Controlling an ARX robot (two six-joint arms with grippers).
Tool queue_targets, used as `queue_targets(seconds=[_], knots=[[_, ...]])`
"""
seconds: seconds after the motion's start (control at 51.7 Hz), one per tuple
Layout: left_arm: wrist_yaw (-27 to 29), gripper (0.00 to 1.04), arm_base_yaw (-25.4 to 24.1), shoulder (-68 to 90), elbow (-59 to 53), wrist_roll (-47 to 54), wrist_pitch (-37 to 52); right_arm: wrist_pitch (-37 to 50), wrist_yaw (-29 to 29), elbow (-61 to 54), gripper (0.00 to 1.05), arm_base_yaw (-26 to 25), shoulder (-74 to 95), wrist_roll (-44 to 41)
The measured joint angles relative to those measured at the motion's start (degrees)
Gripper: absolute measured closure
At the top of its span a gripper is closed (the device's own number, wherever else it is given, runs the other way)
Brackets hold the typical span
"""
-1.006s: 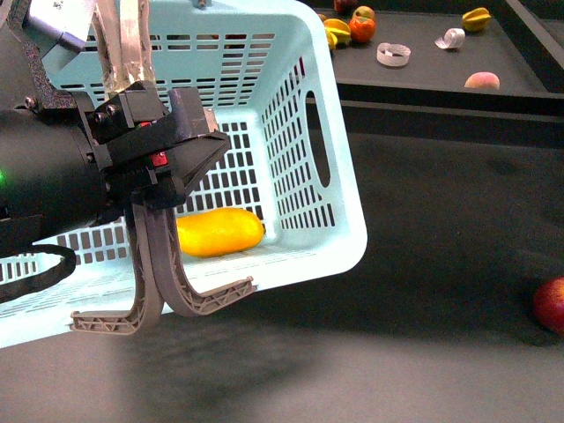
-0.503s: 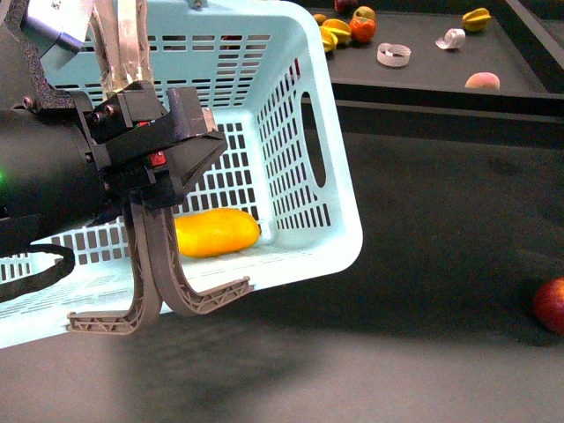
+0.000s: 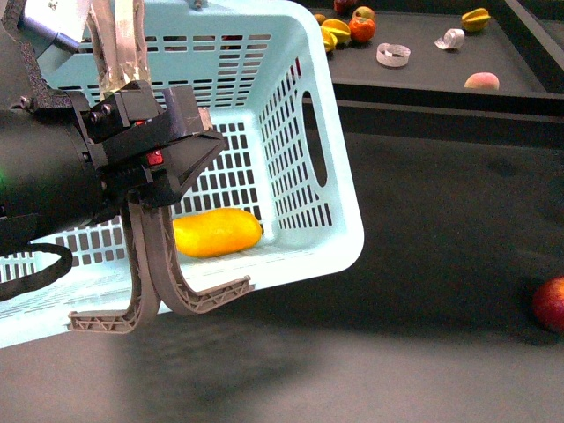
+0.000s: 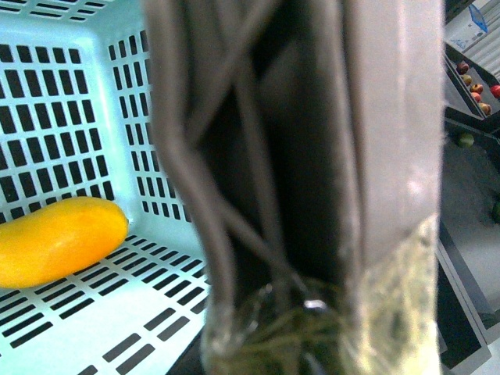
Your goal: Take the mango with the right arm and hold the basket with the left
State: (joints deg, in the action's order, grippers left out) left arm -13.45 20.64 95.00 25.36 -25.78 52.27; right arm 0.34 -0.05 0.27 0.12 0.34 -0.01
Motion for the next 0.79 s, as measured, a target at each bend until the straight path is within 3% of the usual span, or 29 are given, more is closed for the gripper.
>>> queue_targets(seconds=[0.387, 0.619, 0.794], knots=[[-0.07, 0.88, 0.07, 0.00, 0.00, 0.04, 0.00, -0.22, 0.00, 0.00, 1.03, 0.00, -0.02, -0.02], [0.04, 0.88, 0.07, 0.00, 0.00, 0.04, 0.00, -0.22, -0.02, 0.00, 0.64, 0.00, -0.02, -0.09], [14.14, 0.88, -0.50, 5.73, 6.12, -0.81, 0.35, -0.24, -0.02, 0.00, 0.30, 0.00, -0.11, -0.09]])
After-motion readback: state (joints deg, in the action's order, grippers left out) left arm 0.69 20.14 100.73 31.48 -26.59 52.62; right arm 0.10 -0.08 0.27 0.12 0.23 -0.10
